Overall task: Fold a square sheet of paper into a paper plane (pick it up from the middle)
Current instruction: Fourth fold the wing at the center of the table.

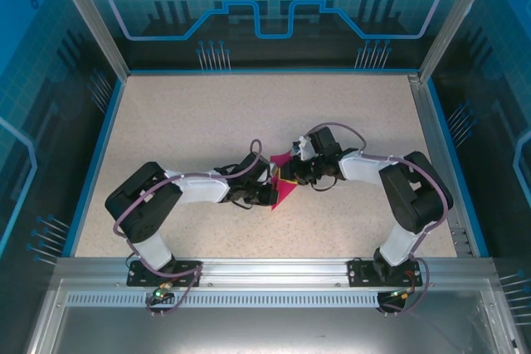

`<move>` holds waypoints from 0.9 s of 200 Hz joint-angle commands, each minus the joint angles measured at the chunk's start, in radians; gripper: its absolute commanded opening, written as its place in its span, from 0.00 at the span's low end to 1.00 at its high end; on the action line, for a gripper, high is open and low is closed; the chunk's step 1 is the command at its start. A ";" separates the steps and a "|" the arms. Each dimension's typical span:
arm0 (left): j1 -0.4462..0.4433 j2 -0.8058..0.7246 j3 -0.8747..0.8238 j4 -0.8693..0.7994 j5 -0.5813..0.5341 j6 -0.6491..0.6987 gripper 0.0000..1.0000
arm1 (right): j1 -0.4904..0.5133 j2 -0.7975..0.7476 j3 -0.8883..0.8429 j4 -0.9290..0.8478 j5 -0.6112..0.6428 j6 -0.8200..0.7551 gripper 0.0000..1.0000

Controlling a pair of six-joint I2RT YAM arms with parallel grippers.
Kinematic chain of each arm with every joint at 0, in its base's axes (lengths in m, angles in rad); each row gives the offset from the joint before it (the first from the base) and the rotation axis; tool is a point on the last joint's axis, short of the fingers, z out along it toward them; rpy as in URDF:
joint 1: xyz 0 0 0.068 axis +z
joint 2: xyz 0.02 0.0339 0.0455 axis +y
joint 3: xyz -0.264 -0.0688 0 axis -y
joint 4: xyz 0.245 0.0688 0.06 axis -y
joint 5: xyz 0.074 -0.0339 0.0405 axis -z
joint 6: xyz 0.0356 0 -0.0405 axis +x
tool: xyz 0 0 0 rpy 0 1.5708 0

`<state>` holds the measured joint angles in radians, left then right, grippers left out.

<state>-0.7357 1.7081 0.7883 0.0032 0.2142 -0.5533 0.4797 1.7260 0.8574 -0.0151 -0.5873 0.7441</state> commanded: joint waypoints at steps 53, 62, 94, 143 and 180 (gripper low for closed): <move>0.027 0.012 -0.029 0.002 0.039 -0.028 0.07 | 0.013 0.083 0.080 0.018 -0.023 0.008 0.25; 0.029 0.014 -0.027 -0.001 0.039 -0.029 0.08 | 0.013 0.091 0.084 0.018 -0.017 0.007 0.25; 0.031 0.011 -0.026 -0.017 0.030 -0.025 0.12 | 0.013 0.120 0.100 0.012 0.002 0.006 0.25; 0.031 -0.023 -0.041 -0.026 0.033 -0.032 0.18 | 0.013 0.154 0.120 0.012 0.001 0.004 0.25; 0.031 -0.032 -0.047 -0.041 0.019 -0.036 0.17 | 0.013 0.159 0.125 0.013 -0.004 0.003 0.24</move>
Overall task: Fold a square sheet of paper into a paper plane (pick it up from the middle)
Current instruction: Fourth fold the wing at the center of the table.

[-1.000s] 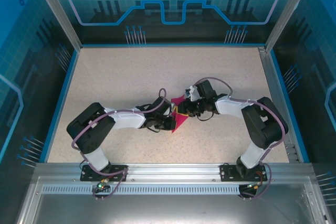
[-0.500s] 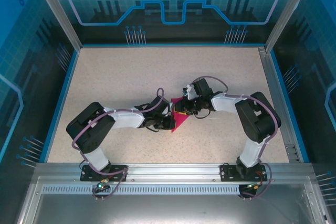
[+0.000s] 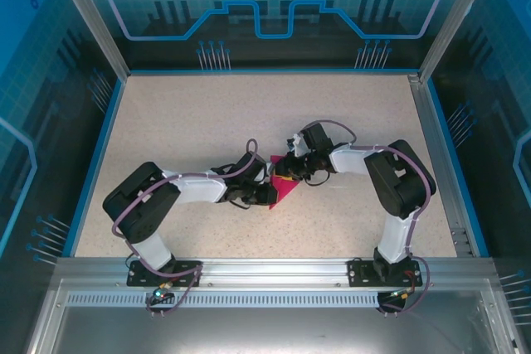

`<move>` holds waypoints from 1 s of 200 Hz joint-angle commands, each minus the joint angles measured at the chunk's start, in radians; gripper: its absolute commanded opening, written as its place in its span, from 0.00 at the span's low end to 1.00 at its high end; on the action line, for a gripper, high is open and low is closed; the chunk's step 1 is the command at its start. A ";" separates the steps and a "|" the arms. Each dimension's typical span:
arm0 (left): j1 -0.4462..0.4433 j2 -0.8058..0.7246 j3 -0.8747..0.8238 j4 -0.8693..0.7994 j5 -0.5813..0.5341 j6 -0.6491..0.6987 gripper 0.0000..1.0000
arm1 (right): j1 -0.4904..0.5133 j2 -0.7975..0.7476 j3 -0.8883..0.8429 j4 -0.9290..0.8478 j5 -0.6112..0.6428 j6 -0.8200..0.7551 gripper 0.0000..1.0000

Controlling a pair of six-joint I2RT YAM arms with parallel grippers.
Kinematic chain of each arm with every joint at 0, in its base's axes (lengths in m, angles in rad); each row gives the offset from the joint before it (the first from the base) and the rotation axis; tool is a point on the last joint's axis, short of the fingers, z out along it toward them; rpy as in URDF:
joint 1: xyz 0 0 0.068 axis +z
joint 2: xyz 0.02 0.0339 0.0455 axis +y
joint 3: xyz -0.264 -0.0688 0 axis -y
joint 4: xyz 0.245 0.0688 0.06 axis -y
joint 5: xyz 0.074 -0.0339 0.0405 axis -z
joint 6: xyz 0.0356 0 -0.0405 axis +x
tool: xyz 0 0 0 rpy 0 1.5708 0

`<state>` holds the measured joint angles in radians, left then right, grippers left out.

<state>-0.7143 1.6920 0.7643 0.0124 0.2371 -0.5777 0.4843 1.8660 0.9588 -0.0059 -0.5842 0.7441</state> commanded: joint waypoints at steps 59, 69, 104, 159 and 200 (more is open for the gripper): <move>0.018 -0.026 -0.035 -0.038 -0.021 -0.044 0.06 | 0.009 0.004 0.022 0.002 -0.016 0.000 0.25; 0.028 -0.024 -0.044 -0.017 0.008 -0.053 0.04 | 0.007 -0.013 0.014 -0.002 -0.004 -0.005 0.25; 0.081 -0.022 -0.070 0.048 0.116 -0.062 0.02 | 0.006 -0.033 0.018 -0.027 0.000 -0.032 0.27; 0.119 0.005 -0.089 0.098 0.194 -0.089 0.02 | 0.006 -0.057 0.013 -0.009 -0.011 -0.025 0.28; 0.132 0.020 -0.082 0.094 0.218 -0.091 0.02 | 0.035 -0.040 0.036 -0.006 -0.062 -0.040 0.29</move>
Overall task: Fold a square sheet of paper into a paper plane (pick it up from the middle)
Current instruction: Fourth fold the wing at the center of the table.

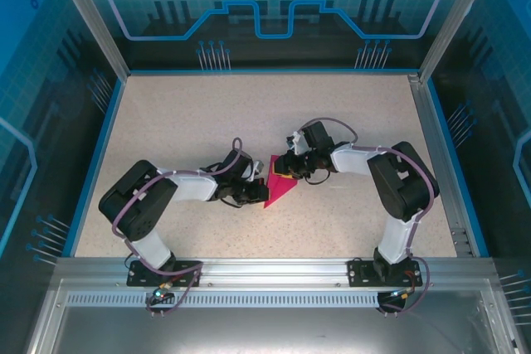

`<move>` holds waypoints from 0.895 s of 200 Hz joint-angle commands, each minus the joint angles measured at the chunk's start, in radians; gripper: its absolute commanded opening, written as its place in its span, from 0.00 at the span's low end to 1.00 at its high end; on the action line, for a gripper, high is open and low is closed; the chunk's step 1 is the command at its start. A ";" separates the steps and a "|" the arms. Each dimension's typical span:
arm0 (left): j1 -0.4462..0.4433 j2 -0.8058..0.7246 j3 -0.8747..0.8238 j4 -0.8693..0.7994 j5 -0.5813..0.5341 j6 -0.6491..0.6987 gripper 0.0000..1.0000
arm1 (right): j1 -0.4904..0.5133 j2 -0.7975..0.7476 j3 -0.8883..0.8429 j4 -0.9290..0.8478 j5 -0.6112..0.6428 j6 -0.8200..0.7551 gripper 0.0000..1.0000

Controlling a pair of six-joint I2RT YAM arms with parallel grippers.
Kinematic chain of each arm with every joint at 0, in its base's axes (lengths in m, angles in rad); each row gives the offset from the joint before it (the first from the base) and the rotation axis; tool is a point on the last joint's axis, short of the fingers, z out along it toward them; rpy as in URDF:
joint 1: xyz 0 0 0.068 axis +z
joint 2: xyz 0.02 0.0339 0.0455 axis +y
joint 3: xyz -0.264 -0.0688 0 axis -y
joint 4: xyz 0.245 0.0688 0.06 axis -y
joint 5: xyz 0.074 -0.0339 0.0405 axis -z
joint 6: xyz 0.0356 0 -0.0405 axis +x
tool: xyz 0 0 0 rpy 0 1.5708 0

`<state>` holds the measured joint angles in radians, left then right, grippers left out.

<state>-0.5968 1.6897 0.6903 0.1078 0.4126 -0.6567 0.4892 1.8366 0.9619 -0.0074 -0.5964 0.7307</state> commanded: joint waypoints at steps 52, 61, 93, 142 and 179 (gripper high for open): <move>0.018 0.031 0.008 -0.021 0.052 0.000 0.02 | 0.060 0.046 0.067 0.000 -0.023 -0.011 0.29; 0.019 0.029 0.009 -0.023 0.050 0.003 0.03 | 0.055 0.055 0.066 -0.003 0.001 -0.007 0.28; 0.019 0.022 0.008 -0.038 0.041 0.013 0.08 | 0.034 0.095 0.067 0.017 0.010 0.001 0.27; 0.019 0.012 -0.003 -0.041 0.043 0.013 0.15 | 0.022 0.119 0.077 0.008 0.019 -0.011 0.27; 0.018 -0.013 -0.011 -0.052 0.044 0.019 0.17 | 0.018 0.124 0.066 0.009 0.034 -0.007 0.27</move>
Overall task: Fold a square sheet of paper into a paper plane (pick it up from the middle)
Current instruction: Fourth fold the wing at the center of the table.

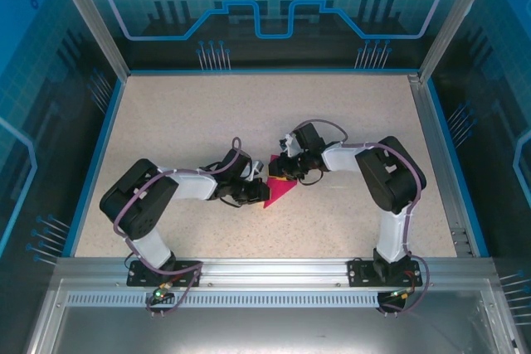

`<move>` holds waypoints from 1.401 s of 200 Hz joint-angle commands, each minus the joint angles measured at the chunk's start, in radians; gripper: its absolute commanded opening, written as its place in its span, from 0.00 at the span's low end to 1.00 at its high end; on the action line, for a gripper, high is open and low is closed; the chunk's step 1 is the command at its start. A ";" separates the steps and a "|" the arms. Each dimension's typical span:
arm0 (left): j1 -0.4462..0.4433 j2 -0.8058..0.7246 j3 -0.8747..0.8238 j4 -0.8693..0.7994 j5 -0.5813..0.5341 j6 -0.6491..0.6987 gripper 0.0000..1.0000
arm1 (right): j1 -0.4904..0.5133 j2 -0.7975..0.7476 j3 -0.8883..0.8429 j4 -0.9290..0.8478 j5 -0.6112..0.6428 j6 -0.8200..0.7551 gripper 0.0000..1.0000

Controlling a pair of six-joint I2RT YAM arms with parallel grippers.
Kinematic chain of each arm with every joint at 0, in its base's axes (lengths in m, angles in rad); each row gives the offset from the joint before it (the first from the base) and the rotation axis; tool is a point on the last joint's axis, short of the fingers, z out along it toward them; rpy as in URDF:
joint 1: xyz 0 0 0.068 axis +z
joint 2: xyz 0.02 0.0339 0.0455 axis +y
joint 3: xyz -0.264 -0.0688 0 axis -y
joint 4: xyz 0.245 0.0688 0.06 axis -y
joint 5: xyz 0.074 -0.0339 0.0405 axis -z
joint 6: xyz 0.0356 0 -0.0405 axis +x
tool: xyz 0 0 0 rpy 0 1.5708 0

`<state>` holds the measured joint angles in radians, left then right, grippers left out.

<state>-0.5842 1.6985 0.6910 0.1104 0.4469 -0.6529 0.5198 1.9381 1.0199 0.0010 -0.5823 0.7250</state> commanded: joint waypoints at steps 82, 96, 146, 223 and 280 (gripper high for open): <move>0.004 -0.024 -0.017 -0.065 -0.003 0.010 0.05 | -0.012 0.056 0.017 0.002 0.011 -0.004 0.27; 0.006 -0.038 -0.030 -0.067 -0.017 0.002 0.13 | -0.012 0.060 0.016 0.002 0.010 -0.007 0.27; 0.004 -0.054 -0.041 -0.061 0.002 -0.006 0.10 | -0.012 0.081 0.018 -0.012 0.011 -0.019 0.27; -0.004 -0.052 -0.045 -0.082 -0.007 -0.026 0.13 | -0.013 0.088 0.001 -0.043 0.039 -0.038 0.27; -0.005 -0.066 -0.046 -0.105 -0.004 -0.013 0.08 | -0.013 0.100 0.001 -0.044 0.039 -0.039 0.27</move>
<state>-0.5854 1.6527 0.6655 0.0719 0.4389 -0.6643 0.5140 1.9755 1.0363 0.0101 -0.6106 0.7132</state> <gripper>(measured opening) 0.104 0.269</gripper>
